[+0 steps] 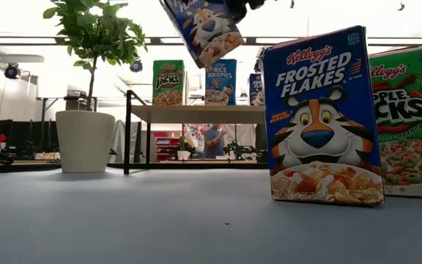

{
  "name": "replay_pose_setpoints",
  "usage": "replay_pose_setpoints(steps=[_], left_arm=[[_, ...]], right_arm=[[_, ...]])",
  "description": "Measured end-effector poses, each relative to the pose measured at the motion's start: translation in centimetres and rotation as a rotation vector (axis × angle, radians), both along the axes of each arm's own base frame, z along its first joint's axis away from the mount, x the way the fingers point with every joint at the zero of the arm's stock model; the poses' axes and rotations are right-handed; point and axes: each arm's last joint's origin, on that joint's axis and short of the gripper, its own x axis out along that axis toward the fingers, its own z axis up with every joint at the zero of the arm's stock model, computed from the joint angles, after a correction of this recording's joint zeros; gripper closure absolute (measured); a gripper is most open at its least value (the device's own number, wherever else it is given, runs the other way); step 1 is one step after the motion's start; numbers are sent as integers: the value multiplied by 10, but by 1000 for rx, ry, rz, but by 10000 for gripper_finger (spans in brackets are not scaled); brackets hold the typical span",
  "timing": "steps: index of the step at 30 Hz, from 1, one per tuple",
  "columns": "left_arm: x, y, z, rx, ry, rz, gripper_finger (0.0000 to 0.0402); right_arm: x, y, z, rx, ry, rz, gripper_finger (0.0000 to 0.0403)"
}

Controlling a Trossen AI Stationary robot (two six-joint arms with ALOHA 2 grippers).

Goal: Stack cereal on shelf
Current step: Put the left blue cereal box on the shelf

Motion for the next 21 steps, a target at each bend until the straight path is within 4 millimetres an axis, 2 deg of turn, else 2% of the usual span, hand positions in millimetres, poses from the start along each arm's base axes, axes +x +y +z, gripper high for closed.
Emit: replay_pose_setpoints(steps=[5, 11, 16, 21], left_arm=[[-10, -1, 10, 18, -14, -27, 189], [-32, -11, 16, 16, -47, -66, 169], [-45, -24, -2, -8, -100, -127, 170], [-48, -31, -21, -37, -164, -156, 170]], right_arm=[[-11, -13, 4, -35, 43, -21, 265], [-50, -51, 16, -37, 117, -146, 263], [-89, -87, 12, -16, 27, -231, 269], [-124, -118, -12, -7, -118, -391, 266]])
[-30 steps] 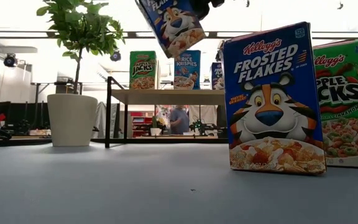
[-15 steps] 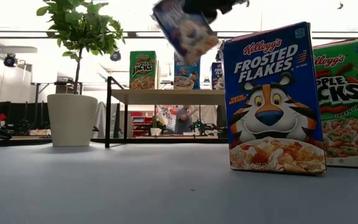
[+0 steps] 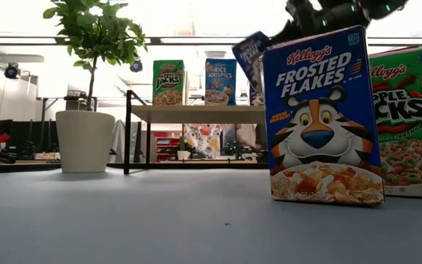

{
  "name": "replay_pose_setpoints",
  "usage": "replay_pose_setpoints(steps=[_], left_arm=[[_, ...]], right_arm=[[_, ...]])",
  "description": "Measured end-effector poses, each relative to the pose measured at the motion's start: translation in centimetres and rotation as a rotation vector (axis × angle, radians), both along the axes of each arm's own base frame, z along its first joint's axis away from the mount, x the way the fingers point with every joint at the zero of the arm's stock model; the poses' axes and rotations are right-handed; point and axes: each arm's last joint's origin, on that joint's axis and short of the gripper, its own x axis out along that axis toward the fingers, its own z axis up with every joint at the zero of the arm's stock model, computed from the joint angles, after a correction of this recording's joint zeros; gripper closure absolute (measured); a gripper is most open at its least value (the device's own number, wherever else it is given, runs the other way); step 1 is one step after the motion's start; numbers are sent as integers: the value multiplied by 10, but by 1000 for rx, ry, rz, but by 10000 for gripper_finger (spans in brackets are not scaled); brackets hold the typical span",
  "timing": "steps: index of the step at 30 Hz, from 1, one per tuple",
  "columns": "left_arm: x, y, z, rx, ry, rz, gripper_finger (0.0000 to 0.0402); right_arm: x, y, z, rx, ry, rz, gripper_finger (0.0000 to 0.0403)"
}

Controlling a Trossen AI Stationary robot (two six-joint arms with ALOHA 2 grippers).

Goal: Stack cereal on shelf
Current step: Put the left blue cereal box on the shelf

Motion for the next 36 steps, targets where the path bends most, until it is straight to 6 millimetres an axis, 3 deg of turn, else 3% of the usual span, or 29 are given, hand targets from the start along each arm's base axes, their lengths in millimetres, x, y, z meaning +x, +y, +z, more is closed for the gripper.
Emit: replay_pose_setpoints(steps=[7, 12, 19, 28, 36], left_arm=[[1, -1, -13, -10, -25, -2, 170], [2, -1, -12, -12, -39, -4, 171], [2, -1, -11, 0, -49, 16, 171], [2, -1, -11, -1, -52, 16, 171], [1, 0, -17, 10, -33, 16, 171]], right_arm=[[-24, -21, -40, 24, -170, -141, 265], [-23, -23, -53, 27, -206, -151, 260], [-15, -29, -66, 53, -159, -163, 221], [-20, -30, -61, 32, -151, -218, 179], [-37, -16, -42, 50, -182, -218, 180]])
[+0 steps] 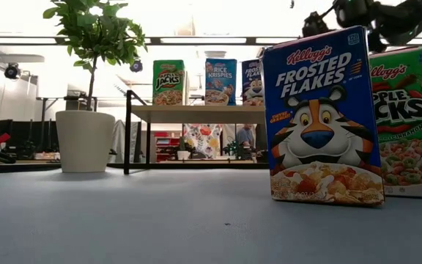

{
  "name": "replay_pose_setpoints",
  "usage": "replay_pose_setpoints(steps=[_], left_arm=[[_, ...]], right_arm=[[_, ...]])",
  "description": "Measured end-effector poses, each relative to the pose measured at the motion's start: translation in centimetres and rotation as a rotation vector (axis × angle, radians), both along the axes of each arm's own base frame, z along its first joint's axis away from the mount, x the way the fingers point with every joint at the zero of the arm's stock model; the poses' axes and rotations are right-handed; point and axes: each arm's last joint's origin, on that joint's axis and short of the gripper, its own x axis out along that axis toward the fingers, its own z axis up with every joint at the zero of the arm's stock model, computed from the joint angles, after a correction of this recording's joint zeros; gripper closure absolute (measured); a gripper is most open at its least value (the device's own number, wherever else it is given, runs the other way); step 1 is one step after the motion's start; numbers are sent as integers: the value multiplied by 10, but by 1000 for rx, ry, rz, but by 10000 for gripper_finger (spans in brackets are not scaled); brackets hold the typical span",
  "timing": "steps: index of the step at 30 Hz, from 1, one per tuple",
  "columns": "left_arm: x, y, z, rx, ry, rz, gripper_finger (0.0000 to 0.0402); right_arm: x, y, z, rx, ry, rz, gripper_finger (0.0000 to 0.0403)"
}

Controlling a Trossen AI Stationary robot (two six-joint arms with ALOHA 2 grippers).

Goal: Stack cereal on shelf
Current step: Put the left blue cereal box on the shelf, then adjust the blue cereal box on the shelf

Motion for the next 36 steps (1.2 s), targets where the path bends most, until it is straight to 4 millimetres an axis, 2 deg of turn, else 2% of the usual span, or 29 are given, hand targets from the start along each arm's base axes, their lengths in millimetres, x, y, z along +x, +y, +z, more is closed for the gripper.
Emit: replay_pose_setpoints(steps=[8, 14, 25, 30, 36], left_arm=[[0, 1, -5, 6, 10, 1, 171], [1, 3, -5, 6, 10, 11, 171], [2, 6, -5, 50, 13, 37, 171], [2, 7, -5, 51, 15, 37, 171], [2, 7, -6, 54, 21, 38, 171]], right_arm=[[-16, 12, 22, 30, -79, -1, 224], [-7, 10, 46, 53, -38, 15, 273], [39, -16, 83, 137, 303, 56, 388], [52, -24, 88, 163, 441, 62, 394], [53, -28, 98, 72, 612, 35, 394]])
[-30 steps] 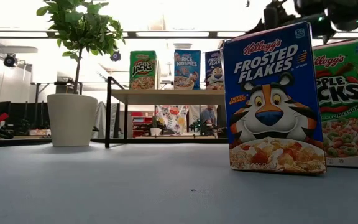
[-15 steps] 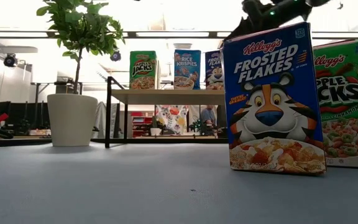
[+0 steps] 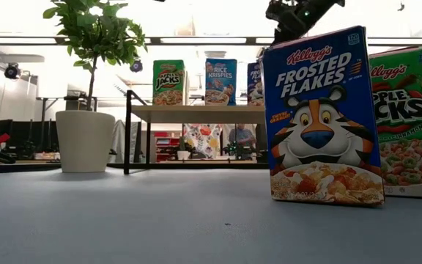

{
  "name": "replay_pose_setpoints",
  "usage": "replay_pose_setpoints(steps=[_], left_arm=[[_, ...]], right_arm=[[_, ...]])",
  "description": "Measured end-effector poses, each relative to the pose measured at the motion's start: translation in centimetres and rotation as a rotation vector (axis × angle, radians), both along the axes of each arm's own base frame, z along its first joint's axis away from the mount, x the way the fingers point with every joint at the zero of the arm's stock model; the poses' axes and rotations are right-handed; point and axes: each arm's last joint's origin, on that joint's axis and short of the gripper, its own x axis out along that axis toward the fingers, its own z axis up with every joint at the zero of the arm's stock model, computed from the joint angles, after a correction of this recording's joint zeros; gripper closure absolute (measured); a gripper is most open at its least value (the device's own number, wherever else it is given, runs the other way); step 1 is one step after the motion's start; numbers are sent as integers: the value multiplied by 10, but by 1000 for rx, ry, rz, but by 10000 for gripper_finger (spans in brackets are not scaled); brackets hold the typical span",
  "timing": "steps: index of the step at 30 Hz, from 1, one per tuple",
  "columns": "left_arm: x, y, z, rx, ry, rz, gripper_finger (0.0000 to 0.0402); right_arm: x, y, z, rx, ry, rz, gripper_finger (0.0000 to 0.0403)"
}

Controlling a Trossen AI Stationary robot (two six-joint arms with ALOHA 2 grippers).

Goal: Stack cereal on shelf
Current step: Adjust the blue cereal box on the shelf

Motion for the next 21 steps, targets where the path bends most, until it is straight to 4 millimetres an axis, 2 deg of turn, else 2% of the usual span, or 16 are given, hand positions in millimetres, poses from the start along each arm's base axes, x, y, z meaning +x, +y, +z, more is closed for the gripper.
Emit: replay_pose_setpoints(steps=[3, 8, 11, 16, 21], left_arm=[[0, 0, 0, 2, 4, 0, 171], [0, 0, 0, 4, 6, 0, 171], [0, 0, -1, 5, 7, -1, 171], [0, 0, -1, 6, 8, -1, 171], [0, 0, -1, 8, 12, -1, 171]], right_arm=[[-4, 2, 8, -54, 53, 36, 394], [-9, 6, 30, -88, 7, 40, 394], [-11, 12, 35, -67, -6, 50, 394], [-9, 25, 29, 31, -11, 125, 394], [3, 46, 9, 64, 40, 185, 394]])
